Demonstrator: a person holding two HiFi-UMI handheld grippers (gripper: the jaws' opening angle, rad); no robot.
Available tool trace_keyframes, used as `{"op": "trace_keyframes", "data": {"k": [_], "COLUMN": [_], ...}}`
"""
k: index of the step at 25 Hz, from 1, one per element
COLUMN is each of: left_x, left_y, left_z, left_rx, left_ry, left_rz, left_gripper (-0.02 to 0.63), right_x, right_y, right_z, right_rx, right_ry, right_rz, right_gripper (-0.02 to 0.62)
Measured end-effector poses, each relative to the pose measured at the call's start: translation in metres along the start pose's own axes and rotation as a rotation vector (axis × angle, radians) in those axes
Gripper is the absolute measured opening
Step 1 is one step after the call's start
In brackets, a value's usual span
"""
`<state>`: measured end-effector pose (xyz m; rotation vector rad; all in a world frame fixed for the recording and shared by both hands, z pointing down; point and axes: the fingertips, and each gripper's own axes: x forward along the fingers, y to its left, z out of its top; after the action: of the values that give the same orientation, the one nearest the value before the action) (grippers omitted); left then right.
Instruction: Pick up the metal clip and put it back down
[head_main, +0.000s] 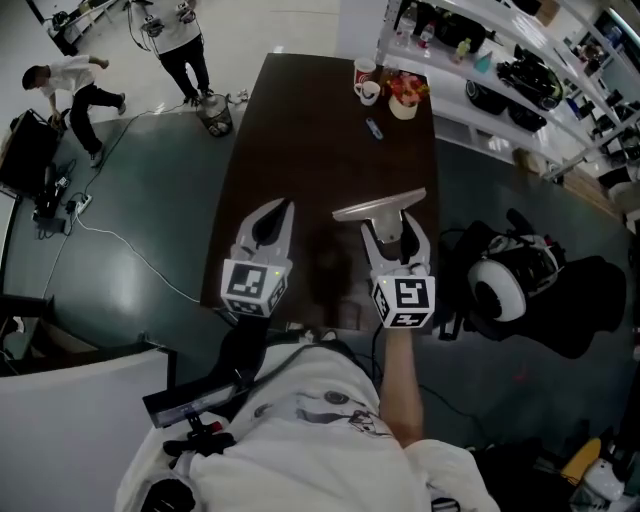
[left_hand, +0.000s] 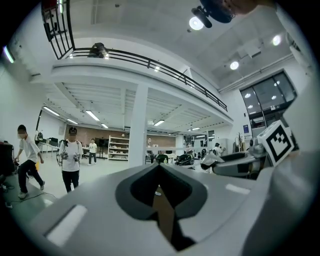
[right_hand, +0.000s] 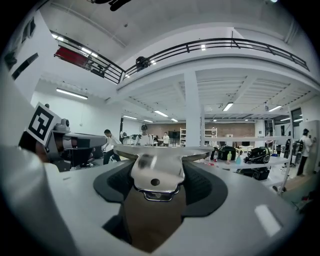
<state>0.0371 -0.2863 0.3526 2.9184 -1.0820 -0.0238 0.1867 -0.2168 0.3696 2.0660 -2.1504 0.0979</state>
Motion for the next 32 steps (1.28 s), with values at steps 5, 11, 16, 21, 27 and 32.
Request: {"op": "trace_keyframes", "data": {"k": [5, 11, 16, 21, 27, 32], "left_x": [-0.008, -0.012, -0.014, -0.019, -0.029, -0.034], "left_y": [0.011, 0.017, 0.019, 0.016, 0.009, 0.008], "left_z": [-0.015, -0.043, -0.088, -0.141, -0.189, -0.209], "left_rx": [-0.016, -0.046, -0.091, -0.142, -0.161, -0.159], "left_ry": [0.041, 0.103, 0.211, 0.349, 0.468, 0.522], "left_rz": [0.030, 0.046, 0.047, 0.043, 0.019, 0.010], "left_gripper": [-0.003, -0.003, -0.002, -0.002, -0.002, -0.002], "right_x": [0.012, 0.022, 0.029, 0.039, 0.050, 0.063], "right_y": [0.002, 0.004, 0.015, 0.019, 0.025, 0.033], "right_z": [-0.028, -0.059, -0.098, -0.148, -0.208, -0.253], "right_rx": [0.027, 0.053, 0.079, 0.121, 0.139, 0.134], "right_ry": [0.070, 0.149, 0.246, 0.369, 0.507, 0.611], "right_rz": [0.018, 0.027, 0.053, 0.068, 0.080, 0.112], "right_gripper": [0.291, 0.291, 0.291, 0.291, 0.293, 0.292]}}
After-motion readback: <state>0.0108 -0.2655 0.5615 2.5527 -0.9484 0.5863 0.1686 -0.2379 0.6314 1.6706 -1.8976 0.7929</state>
